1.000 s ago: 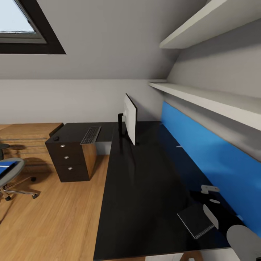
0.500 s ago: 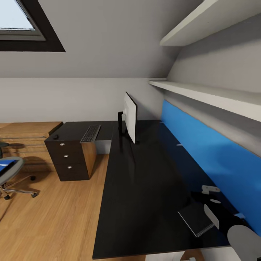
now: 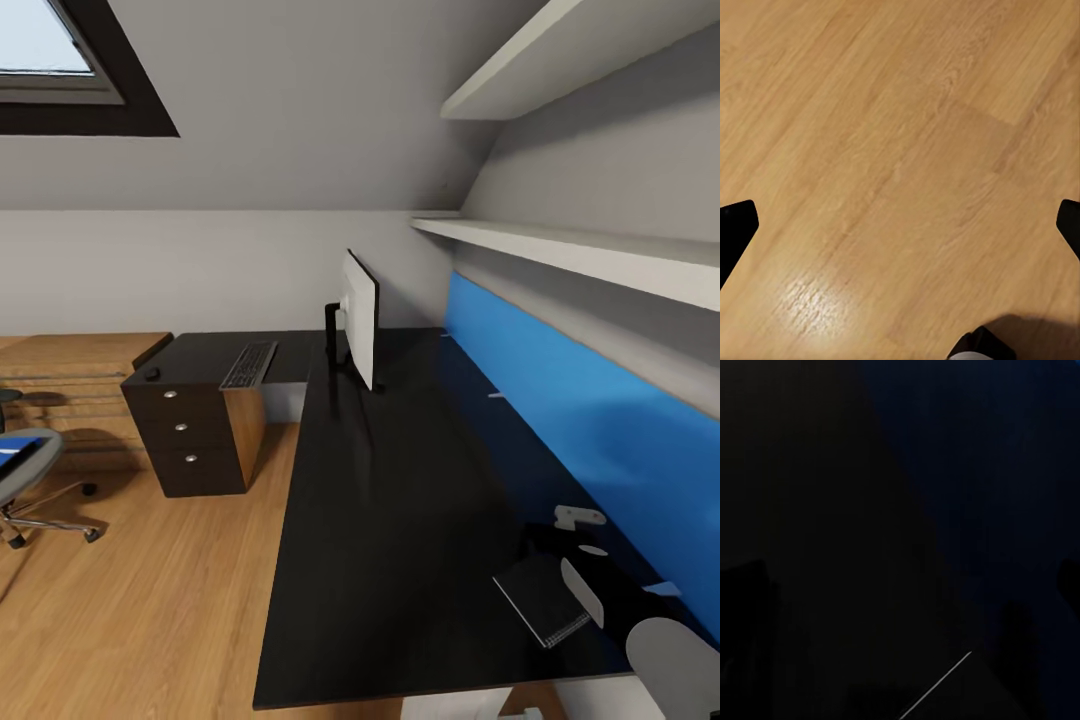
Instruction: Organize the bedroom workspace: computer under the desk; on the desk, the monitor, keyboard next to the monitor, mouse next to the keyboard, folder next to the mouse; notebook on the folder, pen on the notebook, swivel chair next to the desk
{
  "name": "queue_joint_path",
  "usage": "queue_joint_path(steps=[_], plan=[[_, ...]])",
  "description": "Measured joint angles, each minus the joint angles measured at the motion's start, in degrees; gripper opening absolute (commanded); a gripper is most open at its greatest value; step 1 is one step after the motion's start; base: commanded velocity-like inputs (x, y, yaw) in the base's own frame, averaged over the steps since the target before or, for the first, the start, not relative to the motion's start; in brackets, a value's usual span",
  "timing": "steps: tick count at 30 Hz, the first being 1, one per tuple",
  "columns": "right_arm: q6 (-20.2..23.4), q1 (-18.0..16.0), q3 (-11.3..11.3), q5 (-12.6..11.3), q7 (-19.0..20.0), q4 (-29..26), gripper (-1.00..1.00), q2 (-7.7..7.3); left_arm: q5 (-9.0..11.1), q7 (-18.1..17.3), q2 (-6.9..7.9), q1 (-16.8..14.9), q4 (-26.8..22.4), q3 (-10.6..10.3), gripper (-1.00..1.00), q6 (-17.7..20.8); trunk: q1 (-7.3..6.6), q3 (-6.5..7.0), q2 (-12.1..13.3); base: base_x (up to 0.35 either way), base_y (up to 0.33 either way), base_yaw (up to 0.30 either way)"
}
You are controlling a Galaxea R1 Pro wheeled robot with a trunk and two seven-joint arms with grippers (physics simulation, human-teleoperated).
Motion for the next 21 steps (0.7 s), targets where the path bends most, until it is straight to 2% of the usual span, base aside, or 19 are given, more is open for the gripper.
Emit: queue_joint_path(steps=[14,21], plan=[[-0.02,0.0,0.01,-0.05,0.02,-0.04,1.0,0.0,-0.28,-0.1,0.08,0.0,0.03,-0.26,1.0,-0.44,0.0,0.0,0.0,-0.004,0.0,0.0],[-0.04,0.0,-0.01,0.02,-0.02,-0.05,1.0,0.0,-0.27,-0.1,0.09,-0.01,0.04,-0.35,1.0,-0.43,0.03,0.0,0.01,-0.189,0.0,0.0]])
